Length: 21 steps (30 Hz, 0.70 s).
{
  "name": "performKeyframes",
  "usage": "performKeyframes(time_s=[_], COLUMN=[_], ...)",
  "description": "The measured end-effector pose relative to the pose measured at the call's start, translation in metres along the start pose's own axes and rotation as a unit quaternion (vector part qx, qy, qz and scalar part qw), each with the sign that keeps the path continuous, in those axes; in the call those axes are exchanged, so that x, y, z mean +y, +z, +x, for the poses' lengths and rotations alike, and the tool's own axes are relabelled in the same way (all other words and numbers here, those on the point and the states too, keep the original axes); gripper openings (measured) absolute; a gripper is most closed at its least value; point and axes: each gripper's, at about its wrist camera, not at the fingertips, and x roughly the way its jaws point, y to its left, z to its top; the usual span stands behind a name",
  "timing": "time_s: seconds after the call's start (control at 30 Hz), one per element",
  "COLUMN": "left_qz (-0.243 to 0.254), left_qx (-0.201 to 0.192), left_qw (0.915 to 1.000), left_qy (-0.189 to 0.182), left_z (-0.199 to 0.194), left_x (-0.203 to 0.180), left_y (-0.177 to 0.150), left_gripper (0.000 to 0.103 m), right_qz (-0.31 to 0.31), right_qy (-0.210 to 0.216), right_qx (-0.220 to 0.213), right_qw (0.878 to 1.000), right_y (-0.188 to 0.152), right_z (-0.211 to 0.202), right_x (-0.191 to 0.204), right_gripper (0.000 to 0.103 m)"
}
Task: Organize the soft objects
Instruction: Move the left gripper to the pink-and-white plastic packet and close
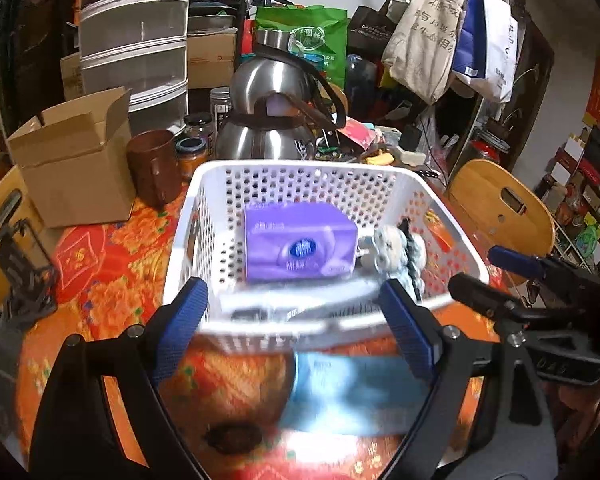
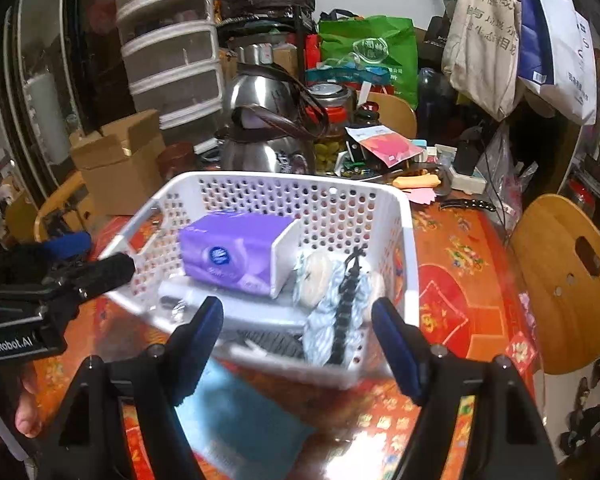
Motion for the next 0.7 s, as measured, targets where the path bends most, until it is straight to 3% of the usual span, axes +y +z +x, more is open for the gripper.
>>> performKeyframes(time_s=[0.17,0.37,0.57,0.7], left_qz=[0.003,0.011,0.017,0.041], left_qx=[0.004,0.024,0.029,0.038], left_qw=[0.9998,0.9993,0.9976,0.9966], left_qy=[-0.02,-0.026,-0.061,-0.061], left_z=[-0.022,-0.047,-0.074,-0.076], left_x=[-0.004,-0.003,-0.012,-0.035], left_y=[-0.044,-0.122,-0.195,-0.228], left_gripper=[0.088,0.09,0.09,0.09], right_qz=[0.007,0.015,0.045,0.062], right_qy=[0.012,0.023,0.027,0.036], right_qx=[-0.01,-0.013,-0.003,0.004], right_qw=[1.0,1.0,0.999,0.997], right_y=[-0.027,-0.082,-0.172,-0.222], right_z=[-0.023,-0.046,-0.085,-0.103], right_x=[0.001,-0.001,-0.008,-0.004], right_gripper=[0.077,0.077,0.077,0.077])
